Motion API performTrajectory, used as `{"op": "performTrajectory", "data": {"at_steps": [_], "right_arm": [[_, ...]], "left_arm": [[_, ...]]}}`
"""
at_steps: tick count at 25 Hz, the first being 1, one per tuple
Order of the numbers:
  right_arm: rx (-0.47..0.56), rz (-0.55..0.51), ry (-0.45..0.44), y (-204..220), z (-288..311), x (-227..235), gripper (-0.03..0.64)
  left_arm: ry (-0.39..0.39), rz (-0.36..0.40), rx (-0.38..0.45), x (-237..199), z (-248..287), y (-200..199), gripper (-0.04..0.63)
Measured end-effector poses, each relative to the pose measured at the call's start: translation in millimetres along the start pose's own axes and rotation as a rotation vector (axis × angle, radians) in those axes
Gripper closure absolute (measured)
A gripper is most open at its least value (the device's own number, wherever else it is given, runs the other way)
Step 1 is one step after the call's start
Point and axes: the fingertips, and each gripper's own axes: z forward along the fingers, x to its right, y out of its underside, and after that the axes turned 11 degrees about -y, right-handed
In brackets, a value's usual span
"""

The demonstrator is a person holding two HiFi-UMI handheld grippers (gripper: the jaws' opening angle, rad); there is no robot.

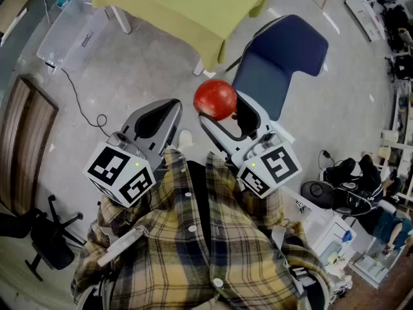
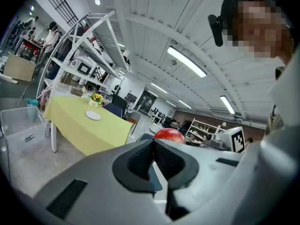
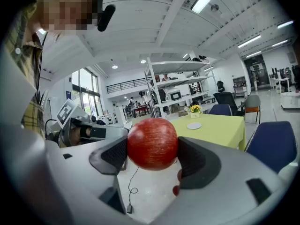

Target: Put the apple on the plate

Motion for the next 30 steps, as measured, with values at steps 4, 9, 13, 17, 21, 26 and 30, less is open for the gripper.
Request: {"op": "performTrajectory", "data": {"at_steps": [4,9,13,17,21,26,30], "right_arm": [[0.007,0.005,-0.003,-0.3,-0.2,2.1,0.29],[0.014,0.011,-0.014,0.3,-3.8,7.8,0.29],[0.014,0.019,-0.022,3.5,-7.0,7.1,0.29],[0.023,0.022,-0.048,4.0,-13.9,7.9,0.29],[0.039,0.041,-0.064,6.9,-20.5,4.3,0.29],[0.013,0.061,-0.092,14.5,-4.7,3.5,0.29],[-0.018,0.053,-0.1,12.9,15.1,8.5,0.29]], "left_arm": [[-0.007,0.005,0.0,1.5,1.8,-0.8,0.588],[-0.033,0.011,0.015,3.4,2.1,-1.2,0.588],[-0.051,-0.002,0.023,1.5,-2.1,1.7,0.588],[-0.083,-0.005,0.04,5.1,-6.0,6.7,0.588],[-0.111,-0.013,0.044,5.8,-13.7,15.0,0.588],[-0.145,-0.033,0.048,-8.1,-19.4,18.6,0.588],[-0.15,-0.049,0.033,-24.5,-11.0,15.3,0.588]]}}
